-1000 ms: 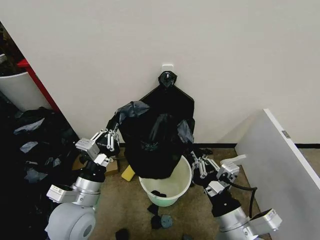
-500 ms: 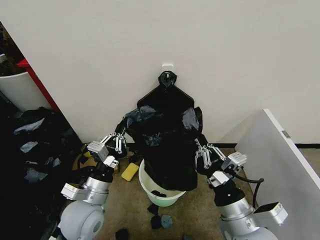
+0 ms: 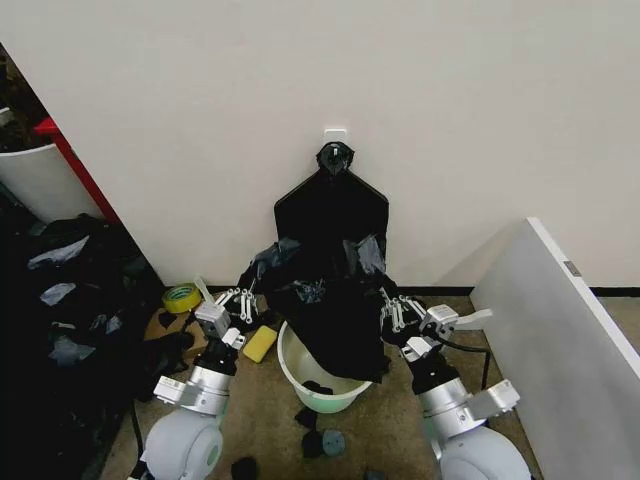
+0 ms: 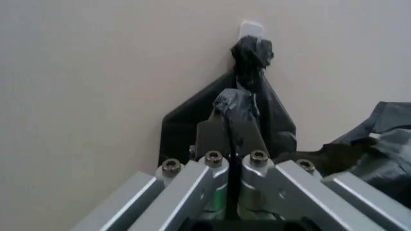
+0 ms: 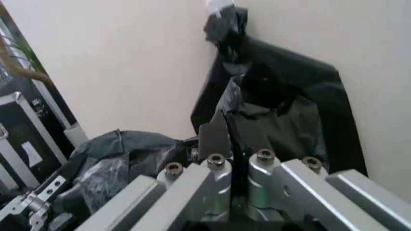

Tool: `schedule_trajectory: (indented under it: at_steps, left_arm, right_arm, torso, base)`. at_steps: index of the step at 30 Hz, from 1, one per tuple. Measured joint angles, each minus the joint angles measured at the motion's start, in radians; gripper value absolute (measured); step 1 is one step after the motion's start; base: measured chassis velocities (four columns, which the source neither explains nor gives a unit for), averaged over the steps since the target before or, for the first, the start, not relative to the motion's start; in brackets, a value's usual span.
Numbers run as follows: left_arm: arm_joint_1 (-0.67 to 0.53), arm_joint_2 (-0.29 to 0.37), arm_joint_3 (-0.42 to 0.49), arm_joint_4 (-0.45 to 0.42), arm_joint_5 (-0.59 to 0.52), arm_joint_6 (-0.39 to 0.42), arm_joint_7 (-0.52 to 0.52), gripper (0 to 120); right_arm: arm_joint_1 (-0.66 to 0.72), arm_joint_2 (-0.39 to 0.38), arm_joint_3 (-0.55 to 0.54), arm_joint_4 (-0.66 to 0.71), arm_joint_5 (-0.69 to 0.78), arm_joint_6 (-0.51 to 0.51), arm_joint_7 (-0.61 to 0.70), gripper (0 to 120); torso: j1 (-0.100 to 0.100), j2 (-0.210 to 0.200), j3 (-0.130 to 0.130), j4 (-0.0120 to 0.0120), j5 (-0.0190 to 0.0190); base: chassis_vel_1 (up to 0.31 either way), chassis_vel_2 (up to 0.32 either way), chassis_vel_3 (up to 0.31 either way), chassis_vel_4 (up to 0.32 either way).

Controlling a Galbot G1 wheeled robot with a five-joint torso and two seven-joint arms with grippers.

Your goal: Place the garbage bag over the trash bin.

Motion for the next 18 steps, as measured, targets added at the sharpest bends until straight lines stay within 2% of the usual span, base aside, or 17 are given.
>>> schedule_trajectory:
  at_steps: [4, 8, 15, 17, 18]
  left_arm:
    - [0.017, 0.013, 0.012, 0.0, 0.002, 0.0, -0.006, 0]
    - [0.031, 0.033, 0.044, 0.008, 0.009, 0.008, -0.015, 0]
    - [0.042, 0.023, 0.104, 0.051, 0.041, 0.013, -0.031, 0]
    - [0.047, 0.022, 0.123, 0.059, 0.07, 0.018, -0.047, 0]
    - [0.053, 0.033, 0.143, 0.059, 0.109, 0.04, -0.076, 0]
  right_arm:
    - [-0.013, -0.015, -0.015, 0.008, 0.002, -0.028, 0.027, 0]
    - [-0.024, -0.04, -0.03, 0.032, 0.024, -0.107, 0.101, 0]
    - [-0.031, -0.067, -0.039, 0.052, 0.05, -0.2, 0.207, 0]
    - [-0.044, -0.081, -0.048, 0.074, 0.051, -0.248, 0.254, 0]
    - [-0.065, -0.1, -0.058, 0.105, 0.059, -0.311, 0.306, 0]
  torso:
    - [0.0, 0.0, 0.0, 0.0, 0.0]
    - [0.0, 0.0, 0.0, 0.0, 0.0]
    - [0.0, 0.0, 0.0, 0.0, 0.0001]
    - [0.0, 0.0, 0.0, 0.0, 0.0]
    - [0.0, 0.0, 0.0, -0.0001, -0.0002]
  base:
    - [0.0, 0.0, 0.0, 0.0]
    - [0.0, 0.0, 0.0, 0.0]
    - [0.0, 0.0, 0.0, 0.0]
    - [0.0, 0.0, 0.0, 0.0]
    - [0.0, 0.0, 0.0, 0.0]
